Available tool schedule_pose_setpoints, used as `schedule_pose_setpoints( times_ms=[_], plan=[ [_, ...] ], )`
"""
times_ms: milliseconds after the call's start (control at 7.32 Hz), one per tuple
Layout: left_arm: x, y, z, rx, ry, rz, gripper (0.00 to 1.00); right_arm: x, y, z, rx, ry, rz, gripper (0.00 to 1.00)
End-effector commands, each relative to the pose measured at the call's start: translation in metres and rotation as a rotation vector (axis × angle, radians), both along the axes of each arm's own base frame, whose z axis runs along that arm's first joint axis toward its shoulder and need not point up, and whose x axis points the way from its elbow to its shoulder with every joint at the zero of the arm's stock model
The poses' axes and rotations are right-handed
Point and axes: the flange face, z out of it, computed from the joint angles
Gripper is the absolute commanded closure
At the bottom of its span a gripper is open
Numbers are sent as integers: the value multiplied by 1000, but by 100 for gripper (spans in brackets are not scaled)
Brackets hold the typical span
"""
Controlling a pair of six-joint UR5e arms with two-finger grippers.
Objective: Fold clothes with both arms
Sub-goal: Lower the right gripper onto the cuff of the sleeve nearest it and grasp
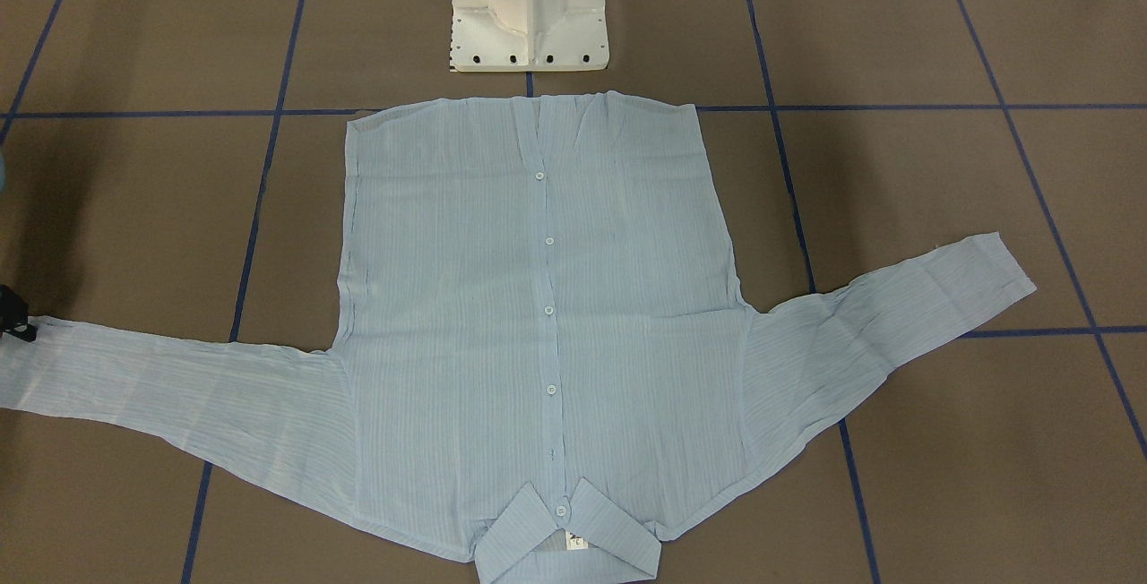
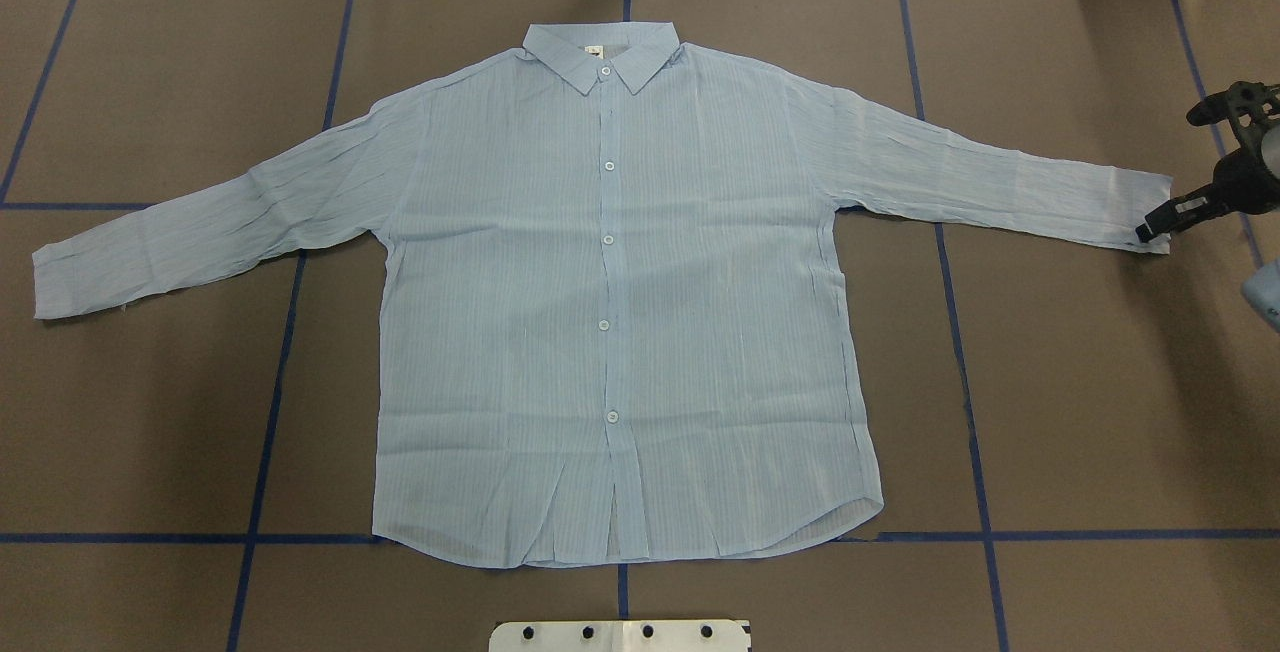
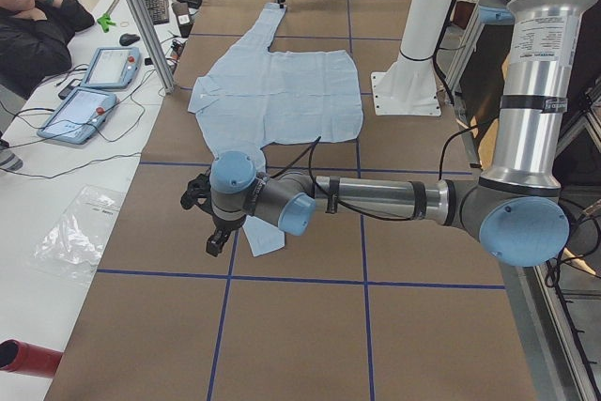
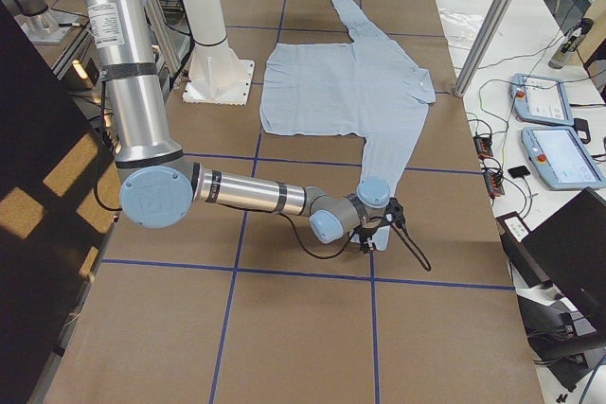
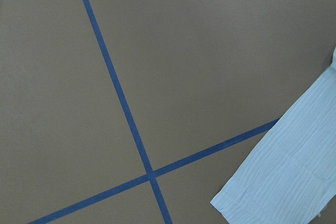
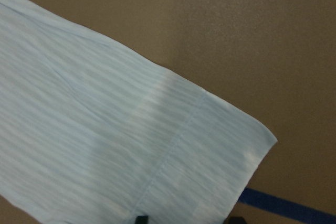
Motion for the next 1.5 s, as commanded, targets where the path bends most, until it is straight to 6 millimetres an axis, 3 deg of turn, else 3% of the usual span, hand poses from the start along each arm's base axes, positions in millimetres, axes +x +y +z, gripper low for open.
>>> schedule_pose_setpoints(
  times_ms=[0,1367],
  plan=[
    [0,0,0,-1,-1,-2,0,-1,-1,-2,-3,-2,0,48],
    [1,-1,3,-22,5,-12,0,3,-5,-7,2,-4,6,49]
  ],
)
